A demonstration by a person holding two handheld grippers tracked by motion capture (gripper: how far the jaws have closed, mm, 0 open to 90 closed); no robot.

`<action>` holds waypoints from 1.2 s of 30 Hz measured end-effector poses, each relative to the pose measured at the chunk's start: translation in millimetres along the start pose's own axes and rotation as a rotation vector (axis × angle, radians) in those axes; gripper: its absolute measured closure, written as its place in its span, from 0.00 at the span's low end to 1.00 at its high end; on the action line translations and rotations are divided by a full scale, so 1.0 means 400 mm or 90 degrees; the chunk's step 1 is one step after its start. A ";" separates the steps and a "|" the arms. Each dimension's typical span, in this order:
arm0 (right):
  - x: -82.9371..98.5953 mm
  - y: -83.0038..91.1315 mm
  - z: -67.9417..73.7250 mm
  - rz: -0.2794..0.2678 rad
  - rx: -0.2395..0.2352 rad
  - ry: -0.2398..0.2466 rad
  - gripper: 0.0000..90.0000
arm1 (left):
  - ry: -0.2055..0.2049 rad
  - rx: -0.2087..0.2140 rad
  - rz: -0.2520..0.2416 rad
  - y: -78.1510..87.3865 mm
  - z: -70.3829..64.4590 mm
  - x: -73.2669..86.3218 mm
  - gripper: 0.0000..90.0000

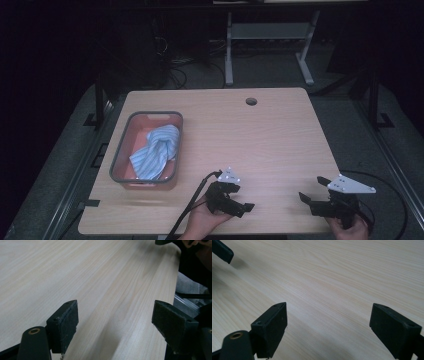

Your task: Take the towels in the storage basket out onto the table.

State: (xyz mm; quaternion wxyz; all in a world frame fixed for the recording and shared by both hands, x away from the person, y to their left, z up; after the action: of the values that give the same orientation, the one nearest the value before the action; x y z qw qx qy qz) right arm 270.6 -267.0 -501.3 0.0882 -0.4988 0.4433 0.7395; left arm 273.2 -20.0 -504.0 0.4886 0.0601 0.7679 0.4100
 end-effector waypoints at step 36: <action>-0.011 -0.004 0.012 0.003 -0.001 0.011 0.16 | -0.004 -0.016 0.018 0.153 0.139 -0.134 0.24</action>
State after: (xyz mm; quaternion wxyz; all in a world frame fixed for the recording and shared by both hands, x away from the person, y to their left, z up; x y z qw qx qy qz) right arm 270.6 -261.3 -498.1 0.0820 -0.5043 0.4450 0.7355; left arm 326.6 25.5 -434.7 0.4859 0.0664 0.7600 0.4265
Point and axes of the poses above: each handheld gripper's, and its own axes: y roughly backward along the jaws, x roughly out of its underside, z roughly to its left, the point moved 8 cm from there along -y, roughly forward along the jaws, and after that the axes turned 10 degrees about -x, right-handed, at the moved point
